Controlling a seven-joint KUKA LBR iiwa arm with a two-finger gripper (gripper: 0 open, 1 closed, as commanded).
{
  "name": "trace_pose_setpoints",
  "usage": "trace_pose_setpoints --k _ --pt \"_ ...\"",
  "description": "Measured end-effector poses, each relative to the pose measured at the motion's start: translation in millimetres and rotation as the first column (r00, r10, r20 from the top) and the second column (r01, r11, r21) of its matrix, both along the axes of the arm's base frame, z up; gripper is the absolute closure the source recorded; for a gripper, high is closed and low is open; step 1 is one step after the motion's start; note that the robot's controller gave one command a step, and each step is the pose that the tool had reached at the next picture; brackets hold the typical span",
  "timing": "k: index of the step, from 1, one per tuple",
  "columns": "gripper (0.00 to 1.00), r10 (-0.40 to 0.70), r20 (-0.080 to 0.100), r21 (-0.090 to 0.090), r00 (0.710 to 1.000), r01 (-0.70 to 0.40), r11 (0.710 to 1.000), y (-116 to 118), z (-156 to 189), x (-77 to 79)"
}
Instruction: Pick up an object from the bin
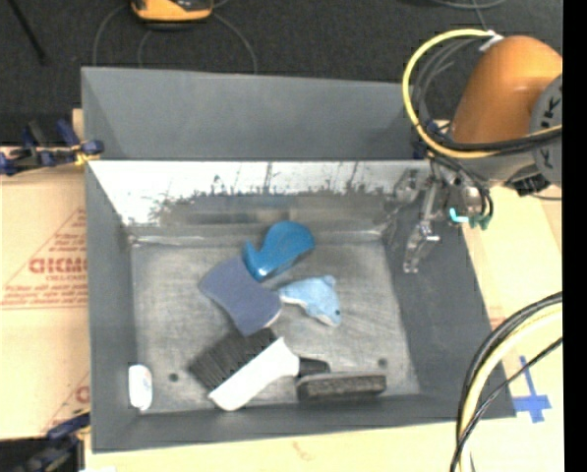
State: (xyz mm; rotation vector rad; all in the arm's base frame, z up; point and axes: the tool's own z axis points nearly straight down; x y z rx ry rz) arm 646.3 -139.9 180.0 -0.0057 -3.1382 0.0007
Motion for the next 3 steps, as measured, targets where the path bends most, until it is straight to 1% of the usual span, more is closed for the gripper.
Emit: trace_pose_setpoints --k 1,2,3 --pt "0.00 0.003 0.009 -0.002 1.000 -0.003 1.000 0.4 5.2 1.9" --pt "0.00 0.037 0.012 -0.002 0.999 -0.037 0.999 42.3 -66.9 -13.0" --pt "0.00 0.091 0.000 0.000 0.996 -0.091 0.996 67.9 -75.0 -26.9"
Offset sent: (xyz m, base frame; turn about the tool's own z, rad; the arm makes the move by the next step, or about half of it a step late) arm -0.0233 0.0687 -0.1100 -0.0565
